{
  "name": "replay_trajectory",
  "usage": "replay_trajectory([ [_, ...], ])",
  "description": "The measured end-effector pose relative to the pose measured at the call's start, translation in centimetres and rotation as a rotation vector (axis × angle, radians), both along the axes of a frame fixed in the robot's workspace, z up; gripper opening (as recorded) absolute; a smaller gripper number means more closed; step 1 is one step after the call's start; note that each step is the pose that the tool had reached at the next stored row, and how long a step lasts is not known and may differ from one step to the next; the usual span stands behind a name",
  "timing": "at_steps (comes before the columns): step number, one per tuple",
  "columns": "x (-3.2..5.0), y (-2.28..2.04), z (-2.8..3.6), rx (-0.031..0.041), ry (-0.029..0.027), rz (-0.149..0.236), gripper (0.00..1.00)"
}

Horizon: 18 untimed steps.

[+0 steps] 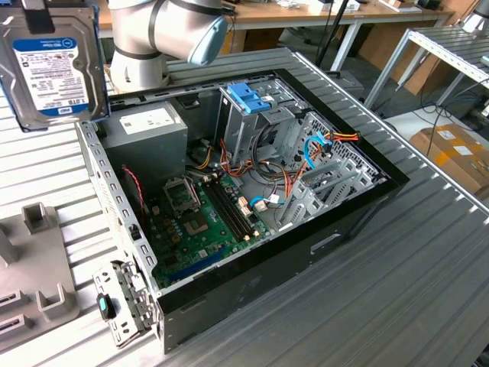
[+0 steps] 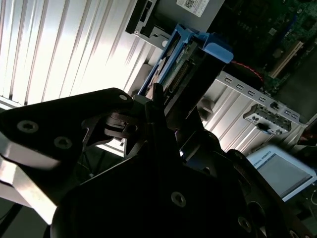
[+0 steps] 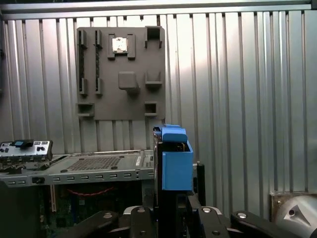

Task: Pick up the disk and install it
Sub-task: 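Pick up the disk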

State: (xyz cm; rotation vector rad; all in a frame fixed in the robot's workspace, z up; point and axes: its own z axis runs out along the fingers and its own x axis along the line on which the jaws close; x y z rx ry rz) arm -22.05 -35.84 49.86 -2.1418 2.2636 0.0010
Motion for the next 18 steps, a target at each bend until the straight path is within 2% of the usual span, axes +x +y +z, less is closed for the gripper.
replay_trajectory([
  [2,0.68,0.01,0.00,0.0000,0.0000,0.000,0.35],
  [5,2.33,0.05,0.00,0.0000,-0.0001,0.000,0.35],
  [12,4.88,0.12,0.00,0.0000,0.0000,0.000,0.35],
  [15,7.06,0.14,0.00,0.0001,-0.0001,0.000,0.35],
  [18,9.79,0.17,0.00,0.0000,0.0000,0.000,0.35],
])
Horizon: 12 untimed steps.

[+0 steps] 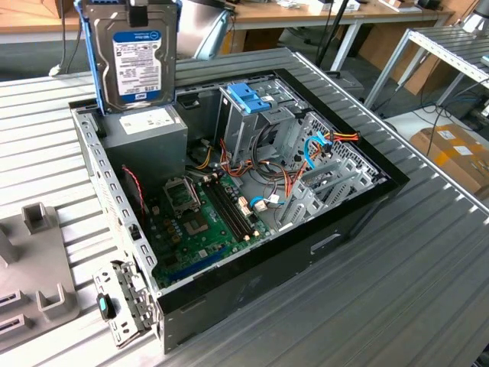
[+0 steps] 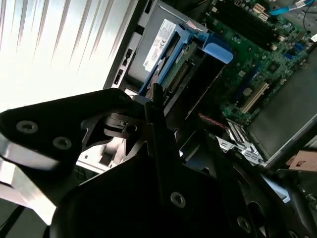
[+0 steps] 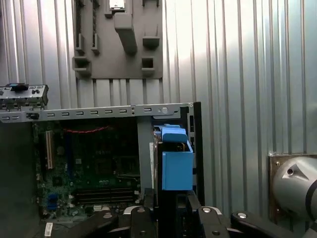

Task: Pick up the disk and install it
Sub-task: 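Pick up the disk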

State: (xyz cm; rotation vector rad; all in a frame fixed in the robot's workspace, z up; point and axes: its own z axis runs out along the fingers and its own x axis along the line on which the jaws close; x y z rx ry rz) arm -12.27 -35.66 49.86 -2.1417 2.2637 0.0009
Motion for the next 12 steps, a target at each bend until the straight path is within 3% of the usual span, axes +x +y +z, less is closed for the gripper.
replay_trajectory([
  [1,0.95,0.00,0.00,0.0001,-0.0001,0.000,0.35],
  [4,2.67,0.02,0.00,0.0001,0.0000,0.000,0.35],
  [6,4.73,0.02,-0.01,0.0001,0.0000,0.000,0.35],
  [12,8.62,0.02,-0.01,0.0001,0.0000,0.000,0.35],
])
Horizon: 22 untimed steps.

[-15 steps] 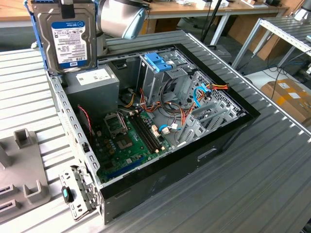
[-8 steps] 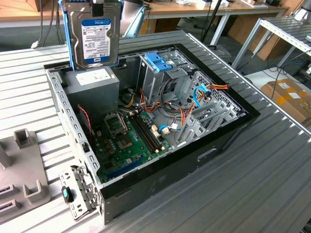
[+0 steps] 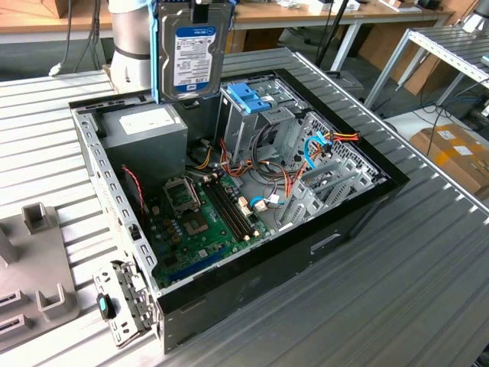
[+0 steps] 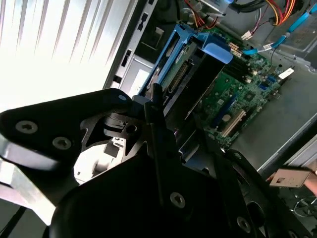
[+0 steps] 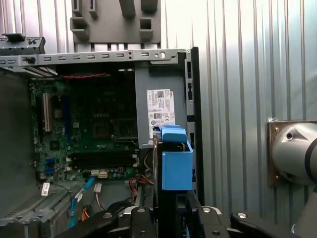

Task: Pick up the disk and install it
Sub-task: 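Pick up the disk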

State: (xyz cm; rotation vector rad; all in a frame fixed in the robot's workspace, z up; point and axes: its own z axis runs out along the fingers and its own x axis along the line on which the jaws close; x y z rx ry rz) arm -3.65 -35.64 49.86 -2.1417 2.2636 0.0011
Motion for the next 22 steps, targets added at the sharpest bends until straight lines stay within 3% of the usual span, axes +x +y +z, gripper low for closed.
replay_trajectory([
  [5,2.48,0.00,0.00,0.0000,0.0000,0.000,0.35],
  [11,6.45,0.00,0.00,0.0000,0.0000,0.000,0.35],
  [15,8.21,0.00,0.00,0.0000,0.0000,0.000,0.35],
  [18,10.66,0.00,0.00,-0.0001,0.0000,0.000,0.35],
  [22,12.56,0.01,0.00,0.0000,0.0001,0.000,0.35],
])
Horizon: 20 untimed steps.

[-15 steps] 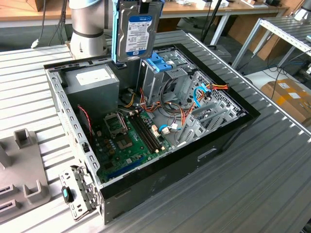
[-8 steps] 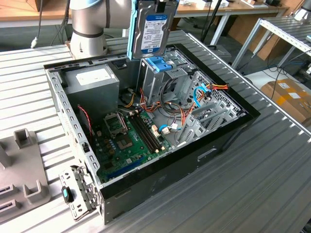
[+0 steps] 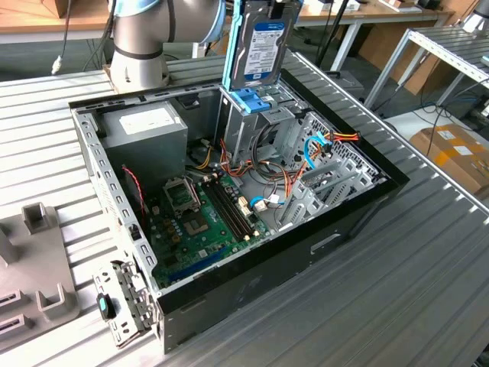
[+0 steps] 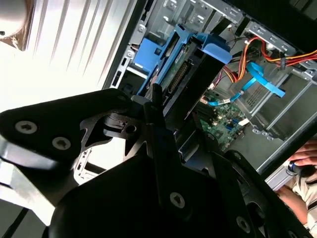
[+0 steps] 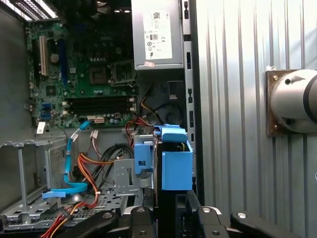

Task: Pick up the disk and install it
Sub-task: 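Pick up the disk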

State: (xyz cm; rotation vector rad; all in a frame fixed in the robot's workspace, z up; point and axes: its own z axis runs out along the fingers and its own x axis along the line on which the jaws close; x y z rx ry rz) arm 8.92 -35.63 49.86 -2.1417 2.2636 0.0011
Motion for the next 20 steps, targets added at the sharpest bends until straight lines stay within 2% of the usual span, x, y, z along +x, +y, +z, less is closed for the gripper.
replay_trajectory([
  [4,1.83,0.01,0.00,-0.0001,0.0000,0.000,0.35],
  [5,1.95,0.02,0.00,0.0000,0.0000,0.000,0.35],
  [13,1.98,-0.09,0.00,-0.0017,0.0000,0.000,0.35],
  [20,2.12,-1.12,0.00,-0.0062,0.0000,0.000,0.35],
])
